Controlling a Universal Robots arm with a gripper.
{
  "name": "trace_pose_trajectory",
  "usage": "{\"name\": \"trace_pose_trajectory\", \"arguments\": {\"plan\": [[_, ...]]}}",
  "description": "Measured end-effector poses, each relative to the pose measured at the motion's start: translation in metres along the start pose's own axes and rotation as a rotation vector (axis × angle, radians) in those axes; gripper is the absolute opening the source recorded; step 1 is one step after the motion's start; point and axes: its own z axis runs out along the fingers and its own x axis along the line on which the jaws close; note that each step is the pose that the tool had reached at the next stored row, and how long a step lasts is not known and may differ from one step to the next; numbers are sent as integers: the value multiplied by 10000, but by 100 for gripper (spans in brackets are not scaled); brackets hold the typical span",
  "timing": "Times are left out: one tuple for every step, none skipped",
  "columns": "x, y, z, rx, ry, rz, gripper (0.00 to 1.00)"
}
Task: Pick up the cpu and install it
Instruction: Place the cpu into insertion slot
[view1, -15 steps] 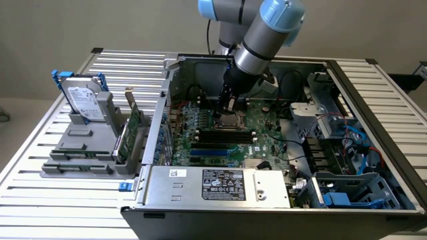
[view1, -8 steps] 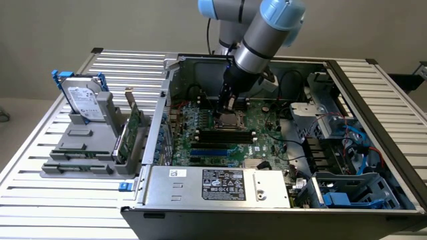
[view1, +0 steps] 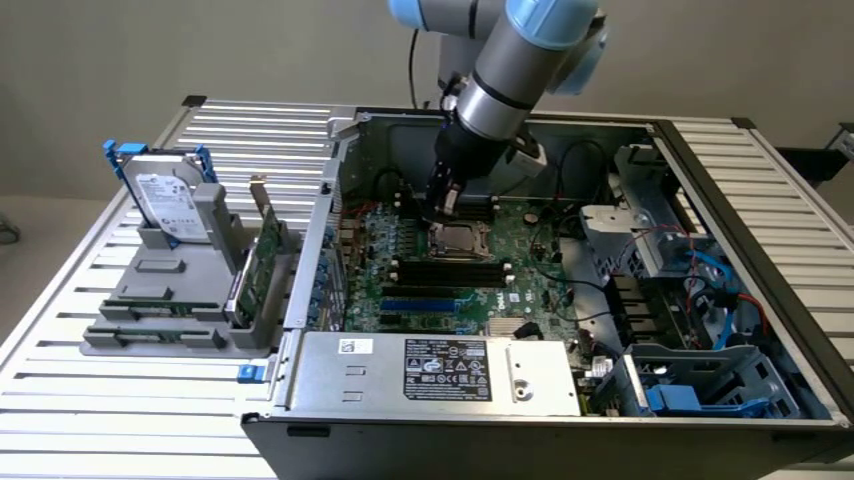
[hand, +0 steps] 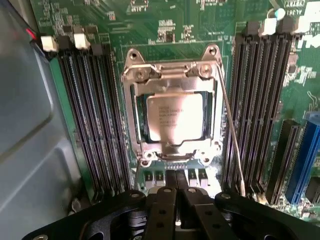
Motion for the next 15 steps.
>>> {"name": "trace_pose_trajectory", "arguments": {"plan": [[-9,-31,-14,0,0,1,11],[-17,-61,-30,1,-1,1,11],[-27,-92,-48,0,1,0,11],[-37,-124,-67,0,3,-1,11],[-49,-160,-86,0,2,-1,11],[-60,-196,-104,-1,3,0,11],[-73,-235,-125,-2,4,-1,11],[-84,-270,-144,-2,3,-1,11],[-95,-302,-163,-3,2,-1,11],[-104,-326,-181,-4,5,-2,11],[-106,-333,-186,-3,5,-1,11],[-106,-333,-186,-4,6,-2,11],[-106,-333,-186,-4,6,-2,11],[-106,-333,-186,-4,6,-2,11],[-106,-334,-187,-4,5,-1,11]]}}
